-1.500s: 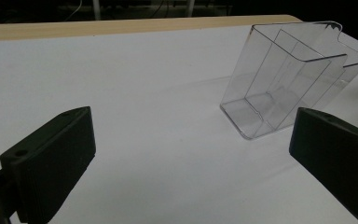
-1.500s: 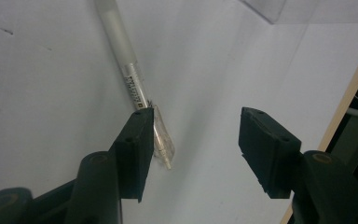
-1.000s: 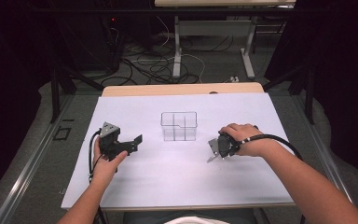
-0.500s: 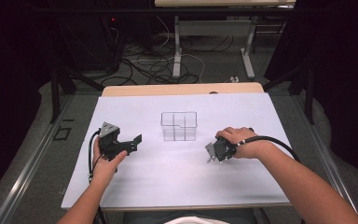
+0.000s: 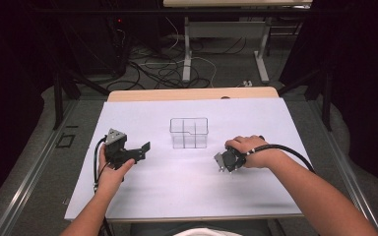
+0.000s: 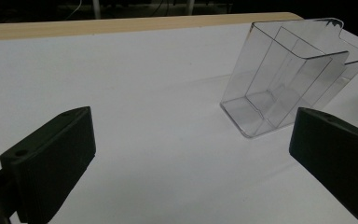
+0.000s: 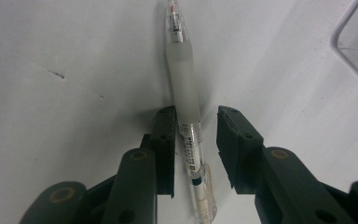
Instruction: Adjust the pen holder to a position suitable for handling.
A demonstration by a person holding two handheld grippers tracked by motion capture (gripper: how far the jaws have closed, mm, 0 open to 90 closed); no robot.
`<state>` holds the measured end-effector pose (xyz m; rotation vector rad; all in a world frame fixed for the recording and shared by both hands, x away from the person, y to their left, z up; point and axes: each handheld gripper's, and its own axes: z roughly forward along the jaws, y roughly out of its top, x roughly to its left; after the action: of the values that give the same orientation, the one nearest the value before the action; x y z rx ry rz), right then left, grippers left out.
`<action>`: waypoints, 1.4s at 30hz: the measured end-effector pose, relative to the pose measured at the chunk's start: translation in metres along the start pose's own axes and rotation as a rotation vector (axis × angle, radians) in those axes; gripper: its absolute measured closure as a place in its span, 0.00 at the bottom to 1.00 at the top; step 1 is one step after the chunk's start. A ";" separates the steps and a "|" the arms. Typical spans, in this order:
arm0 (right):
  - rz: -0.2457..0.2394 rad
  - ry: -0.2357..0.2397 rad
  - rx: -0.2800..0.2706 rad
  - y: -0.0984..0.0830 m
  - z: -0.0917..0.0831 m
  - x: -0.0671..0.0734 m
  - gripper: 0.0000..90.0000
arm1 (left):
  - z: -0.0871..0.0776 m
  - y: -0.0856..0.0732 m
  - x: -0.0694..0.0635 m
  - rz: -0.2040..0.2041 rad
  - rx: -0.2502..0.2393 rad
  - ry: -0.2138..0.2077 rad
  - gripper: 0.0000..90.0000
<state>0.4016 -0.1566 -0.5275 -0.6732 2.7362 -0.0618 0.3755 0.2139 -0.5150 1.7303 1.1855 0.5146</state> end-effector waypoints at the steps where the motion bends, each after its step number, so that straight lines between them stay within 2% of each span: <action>1: -0.002 -0.006 -0.005 0.000 0.001 0.000 0.79 | 0.000 0.000 0.000 0.000 0.000 0.000 0.00; 3: -0.008 0.011 -0.002 0.000 0.001 0.000 0.85 | 0.000 0.000 0.000 0.000 0.001 -0.001 0.00; 6: -0.022 0.018 0.000 0.000 0.001 0.000 0.88 | 0.000 0.000 0.000 0.000 0.000 -0.001 0.00; 17: -0.050 0.020 0.005 0.001 0.001 0.000 0.88 | 0.000 0.000 0.000 0.000 0.004 0.001 0.00; 21: -0.057 -0.010 0.025 0.002 -0.001 0.001 0.88 | 0.000 0.000 0.000 0.000 0.004 0.002 0.00; 22: -0.049 -0.019 0.001 0.001 0.000 0.001 0.89 | 0.000 0.000 0.000 -0.001 0.003 0.002 0.00; 24: -0.042 -0.010 0.002 0.001 0.000 0.001 0.88 | 0.000 0.000 0.000 -0.001 0.001 0.002 0.00; 25: -0.024 -0.002 0.008 0.001 -0.003 0.000 0.88 | 0.000 0.000 0.000 -0.001 0.002 0.002 0.00; 28: -0.004 -0.017 0.000 0.000 -0.005 -0.001 0.89 | 0.000 0.000 0.000 0.001 0.002 0.003 0.00; 32: 0.049 -0.048 -0.023 -0.001 -0.012 -0.004 0.89 | 0.000 0.000 0.000 0.002 0.004 0.004 0.00; 35: 0.060 -0.056 -0.026 -0.002 -0.015 -0.005 0.88 | 0.000 0.000 0.000 0.002 0.004 0.004 0.00; 36: 0.081 -0.093 -0.049 -0.003 -0.016 -0.005 0.89 | 0.000 0.000 0.000 0.003 0.004 0.005 0.00; 39: 0.097 -0.085 -0.039 -0.003 -0.020 -0.007 0.88 | 0.000 0.000 0.000 0.002 0.005 0.004 0.00; 41: 0.112 -0.122 -0.057 -0.004 -0.022 -0.008 0.89 | 0.001 0.000 0.000 0.002 0.005 0.004 0.00; 42: 0.112 -0.122 -0.057 -0.004 -0.022 -0.008 0.89 | 0.001 0.000 0.000 0.003 0.005 0.004 0.00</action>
<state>0.4030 -0.1570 -0.5040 -0.5196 2.6608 0.0804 0.3759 0.2136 -0.5154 1.7364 1.1885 0.5172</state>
